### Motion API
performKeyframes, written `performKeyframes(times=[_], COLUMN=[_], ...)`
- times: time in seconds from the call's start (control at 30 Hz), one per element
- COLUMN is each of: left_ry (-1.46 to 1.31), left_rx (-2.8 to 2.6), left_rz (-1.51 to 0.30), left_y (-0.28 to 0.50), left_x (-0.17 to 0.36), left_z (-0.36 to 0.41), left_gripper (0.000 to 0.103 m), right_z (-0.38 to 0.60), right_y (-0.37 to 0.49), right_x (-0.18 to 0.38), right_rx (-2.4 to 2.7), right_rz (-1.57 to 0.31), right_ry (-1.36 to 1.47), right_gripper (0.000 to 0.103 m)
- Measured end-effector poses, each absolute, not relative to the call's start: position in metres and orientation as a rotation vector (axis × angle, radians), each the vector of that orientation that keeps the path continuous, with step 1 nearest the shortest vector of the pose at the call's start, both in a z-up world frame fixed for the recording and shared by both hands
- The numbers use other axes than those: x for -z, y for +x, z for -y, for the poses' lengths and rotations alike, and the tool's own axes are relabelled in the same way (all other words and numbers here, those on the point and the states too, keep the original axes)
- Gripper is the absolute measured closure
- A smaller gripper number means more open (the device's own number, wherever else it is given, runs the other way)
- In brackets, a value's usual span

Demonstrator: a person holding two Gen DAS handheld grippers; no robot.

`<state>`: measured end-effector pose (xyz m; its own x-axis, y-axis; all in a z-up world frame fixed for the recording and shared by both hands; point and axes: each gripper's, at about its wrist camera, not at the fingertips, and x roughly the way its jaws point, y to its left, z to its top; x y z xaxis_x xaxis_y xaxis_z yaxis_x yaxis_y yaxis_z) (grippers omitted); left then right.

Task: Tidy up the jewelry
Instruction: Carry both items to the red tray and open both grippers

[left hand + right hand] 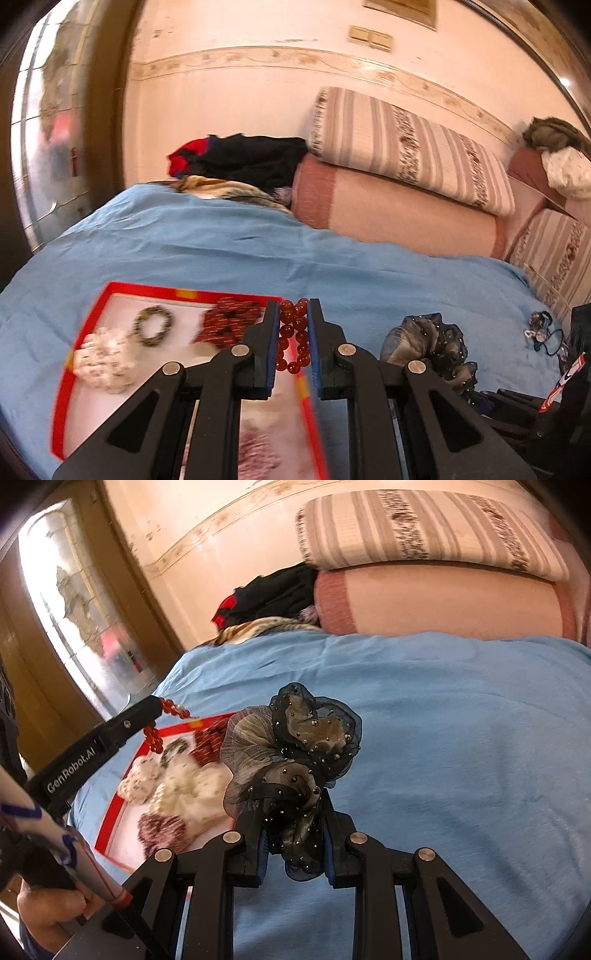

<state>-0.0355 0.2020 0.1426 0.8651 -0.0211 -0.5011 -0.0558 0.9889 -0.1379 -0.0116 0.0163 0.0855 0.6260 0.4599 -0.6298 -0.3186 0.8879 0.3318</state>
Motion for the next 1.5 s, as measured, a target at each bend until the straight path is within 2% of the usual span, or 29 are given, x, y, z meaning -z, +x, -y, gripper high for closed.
performKeyframes(times=[0.57, 1.07, 1.5], left_ry=[-0.293, -0.271, -0.271], left_rx=[-0.223, -0.251, -0.271], left_rz=[-0.670, -0.785, -0.835], left_y=[-0.076, -0.062, -0.057], left_x=[-0.092, -0.061, -0.048], left_z=[-0.334, -0.335, -0.338], left_gripper=[0.089, 0.089, 0.089], right_z=[-0.119, -0.171, -0.172], right_y=[-0.033, -0.014, -0.002], right_x=[-0.084, -0.047, -0.028], right_rx=[-0.622, -0.582, -0.547], right_rz=[-0.836, -0.922, -0.992], right_ry=[0.082, -0.019, -0.015], right_gripper=[0.077, 0.076, 0.068])
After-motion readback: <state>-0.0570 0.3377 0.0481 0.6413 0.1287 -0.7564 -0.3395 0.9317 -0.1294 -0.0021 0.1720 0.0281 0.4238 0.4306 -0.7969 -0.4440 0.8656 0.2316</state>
